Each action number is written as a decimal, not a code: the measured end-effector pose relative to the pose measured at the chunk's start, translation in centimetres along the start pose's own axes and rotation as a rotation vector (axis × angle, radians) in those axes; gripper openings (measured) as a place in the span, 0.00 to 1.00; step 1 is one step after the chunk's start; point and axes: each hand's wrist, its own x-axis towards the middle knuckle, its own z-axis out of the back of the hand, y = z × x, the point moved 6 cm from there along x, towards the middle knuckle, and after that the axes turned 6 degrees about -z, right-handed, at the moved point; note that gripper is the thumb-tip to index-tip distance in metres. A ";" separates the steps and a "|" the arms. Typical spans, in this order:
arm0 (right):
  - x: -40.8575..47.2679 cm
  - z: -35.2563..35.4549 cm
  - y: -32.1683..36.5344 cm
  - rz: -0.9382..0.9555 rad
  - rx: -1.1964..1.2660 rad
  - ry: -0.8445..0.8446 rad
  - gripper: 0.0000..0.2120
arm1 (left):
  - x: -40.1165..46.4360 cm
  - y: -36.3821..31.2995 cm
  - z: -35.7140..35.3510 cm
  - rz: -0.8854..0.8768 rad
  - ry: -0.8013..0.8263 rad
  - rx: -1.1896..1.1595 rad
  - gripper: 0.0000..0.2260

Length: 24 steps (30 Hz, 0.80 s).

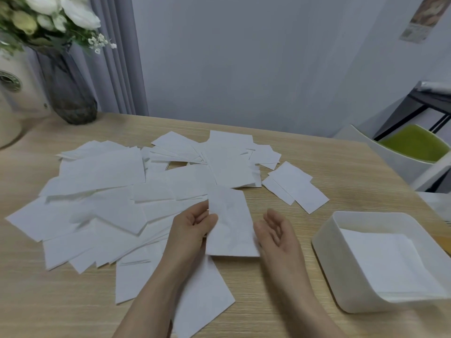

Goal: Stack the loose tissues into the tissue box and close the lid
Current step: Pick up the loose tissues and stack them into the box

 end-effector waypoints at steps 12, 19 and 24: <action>1.5 -2.9 1.0 -0.103 0.060 0.083 0.05 | -0.3 0.0 0.2 -0.029 -0.063 0.103 0.10; 8.3 1.9 1.3 0.129 -0.949 -0.245 0.21 | 0.2 0.3 1.2 -0.006 -0.144 0.109 0.09; 11.0 2.7 -0.3 -0.080 -1.134 -0.211 0.23 | 0.3 0.4 1.2 0.005 -0.143 0.126 0.07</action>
